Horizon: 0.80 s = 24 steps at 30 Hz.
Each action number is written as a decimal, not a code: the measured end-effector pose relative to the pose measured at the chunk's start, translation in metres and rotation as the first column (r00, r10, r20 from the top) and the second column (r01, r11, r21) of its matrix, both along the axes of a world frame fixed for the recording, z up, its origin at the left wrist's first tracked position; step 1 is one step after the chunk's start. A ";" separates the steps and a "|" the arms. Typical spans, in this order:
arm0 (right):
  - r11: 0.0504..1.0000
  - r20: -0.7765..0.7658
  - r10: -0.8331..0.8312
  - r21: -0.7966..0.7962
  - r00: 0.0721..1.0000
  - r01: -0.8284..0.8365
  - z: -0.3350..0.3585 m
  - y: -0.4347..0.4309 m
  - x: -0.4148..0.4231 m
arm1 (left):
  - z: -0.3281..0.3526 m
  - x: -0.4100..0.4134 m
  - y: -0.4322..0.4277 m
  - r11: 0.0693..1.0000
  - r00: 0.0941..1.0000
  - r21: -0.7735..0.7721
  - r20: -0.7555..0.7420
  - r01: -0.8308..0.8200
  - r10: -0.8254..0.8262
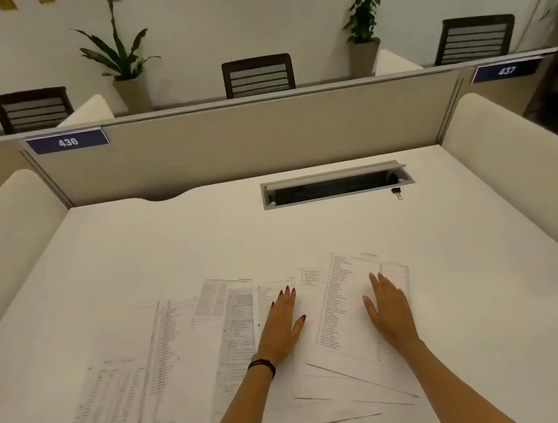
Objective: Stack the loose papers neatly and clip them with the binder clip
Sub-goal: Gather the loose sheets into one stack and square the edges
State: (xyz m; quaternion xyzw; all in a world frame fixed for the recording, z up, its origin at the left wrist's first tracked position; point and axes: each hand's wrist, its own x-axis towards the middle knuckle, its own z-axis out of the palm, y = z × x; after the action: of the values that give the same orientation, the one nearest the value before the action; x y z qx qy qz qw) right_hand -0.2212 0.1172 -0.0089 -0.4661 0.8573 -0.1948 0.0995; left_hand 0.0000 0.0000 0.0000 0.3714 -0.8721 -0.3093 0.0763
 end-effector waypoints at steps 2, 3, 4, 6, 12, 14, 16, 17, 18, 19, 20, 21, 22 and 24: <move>1.000 -0.008 -0.018 0.001 1.000 0.018 -0.003 0.004 0.001 | 0.002 -0.001 0.000 1.000 1.000 -0.001 0.015 -0.001 0.001; 1.000 -0.024 -0.014 0.010 1.000 0.015 -0.007 0.006 0.002 | 0.002 -0.002 -0.001 1.000 1.000 0.015 0.029 -0.013 0.012; 0.999 -0.013 -0.016 0.042 1.000 0.016 -0.008 0.009 0.004 | 0.005 -0.003 -0.002 0.998 0.999 0.044 0.031 -0.033 0.032; 0.999 -0.035 -0.020 0.046 0.999 0.022 -0.015 0.011 0.003 | 0.003 -0.003 -0.003 0.996 0.999 0.080 0.034 -0.045 0.042; 0.999 -0.028 -0.005 0.039 1.000 0.006 -0.022 0.013 0.001 | -0.007 -0.002 -0.011 0.997 0.999 0.077 0.048 -0.003 -0.001; 0.999 -0.038 0.019 0.027 0.999 -0.018 -0.022 0.014 -0.002 | -0.011 -0.002 -0.012 0.998 0.999 0.064 0.053 0.011 -0.014; 0.999 -0.041 0.045 0.023 0.998 -0.044 -0.022 0.016 -0.005 | -0.015 -0.002 -0.012 0.998 0.999 0.065 0.043 0.015 -0.018; 0.998 -0.035 0.061 0.014 0.998 -0.060 -0.022 0.016 -0.007 | -0.016 -0.003 -0.012 0.998 0.999 0.066 0.039 0.016 -0.019; 0.997 -0.031 0.073 0.006 0.997 -0.073 -0.021 0.017 -0.008 | -0.017 -0.003 -0.012 0.998 0.999 0.062 0.033 0.018 -0.020; 0.997 -0.025 0.077 -0.005 0.997 -0.077 -0.021 0.018 -0.010 | -0.018 -0.003 -0.012 0.998 1.000 0.063 0.023 0.018 -0.019; 0.998 -0.024 0.060 -0.021 0.998 -0.061 -0.021 0.018 -0.011 | -0.019 -0.003 -0.012 0.998 1.000 0.064 0.005 0.011 -0.012; 0.999 -0.028 0.015 -0.047 1.000 -0.016 -0.023 0.019 -0.012 | -0.019 -0.004 -0.012 0.997 1.000 0.078 -0.020 -0.004 0.006; 0.995 -0.024 -0.064 -0.074 0.998 0.063 -0.023 0.020 -0.013 | -0.020 -0.004 -0.012 0.994 0.998 0.101 -0.051 -0.029 0.034; 0.959 0.041 -0.258 -0.112 0.965 0.261 -0.024 0.021 -0.013 | -0.020 -0.007 -0.011 0.984 0.989 0.153 -0.105 -0.088 0.105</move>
State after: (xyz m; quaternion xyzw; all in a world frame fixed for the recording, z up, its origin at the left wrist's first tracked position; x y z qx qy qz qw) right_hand -0.2343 0.1387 -0.0331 -0.3519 0.8968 -0.2620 0.0570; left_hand -0.0068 -0.0114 -0.0198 0.3999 -0.8219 -0.3897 0.1125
